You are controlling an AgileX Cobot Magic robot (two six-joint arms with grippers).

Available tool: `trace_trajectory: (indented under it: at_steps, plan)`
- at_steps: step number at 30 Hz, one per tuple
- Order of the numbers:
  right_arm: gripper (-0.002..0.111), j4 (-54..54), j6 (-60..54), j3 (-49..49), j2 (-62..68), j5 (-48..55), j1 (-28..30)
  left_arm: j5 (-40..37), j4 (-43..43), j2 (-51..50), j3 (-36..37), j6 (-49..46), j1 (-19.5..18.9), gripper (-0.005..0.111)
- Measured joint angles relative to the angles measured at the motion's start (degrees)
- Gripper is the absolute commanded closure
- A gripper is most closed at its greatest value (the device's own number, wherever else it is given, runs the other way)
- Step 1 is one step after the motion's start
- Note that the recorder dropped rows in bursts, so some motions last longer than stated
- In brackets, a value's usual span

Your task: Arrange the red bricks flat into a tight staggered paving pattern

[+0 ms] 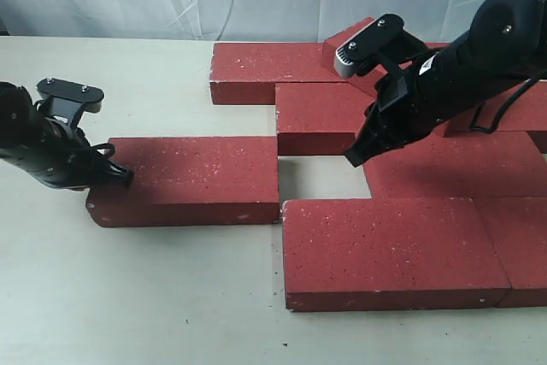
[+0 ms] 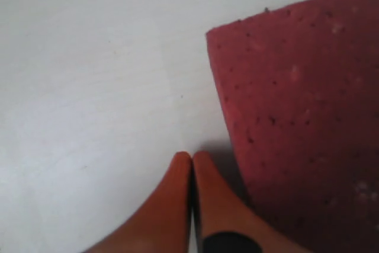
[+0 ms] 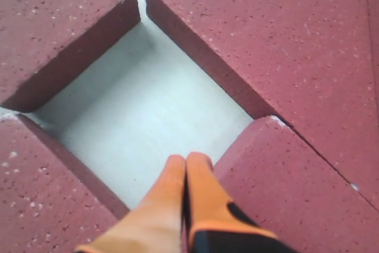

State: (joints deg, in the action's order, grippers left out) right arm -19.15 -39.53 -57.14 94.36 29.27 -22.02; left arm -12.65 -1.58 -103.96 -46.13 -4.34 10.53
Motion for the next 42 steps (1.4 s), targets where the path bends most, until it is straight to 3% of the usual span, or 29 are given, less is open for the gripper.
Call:
trace_trajectory:
  at_steps: [7,19,25,29,42]
  plan:
    - [0.109,-7.0,-11.0,0.0,1.8,0.3,-2.7,0.9,0.0,0.0,0.0,0.0,1.9,0.107]
    - [0.109,-9.9,-13.1,0.0,3.4,-0.6,-3.1,2.2,0.0,0.0,0.0,-0.3,2.4,0.107]
    - [0.109,-16.7,-25.2,-4.6,9.1,9.4,-10.3,2.2,0.3,0.0,0.0,-0.4,2.4,0.107]
    - [0.109,-18.0,-27.1,-7.8,13.7,9.9,-13.2,2.2,0.3,0.0,0.0,-0.4,2.4,0.107]
    - [0.109,-18.3,-27.4,-8.7,16.8,4.3,-13.5,2.6,0.3,0.0,0.0,-0.6,2.6,0.107]
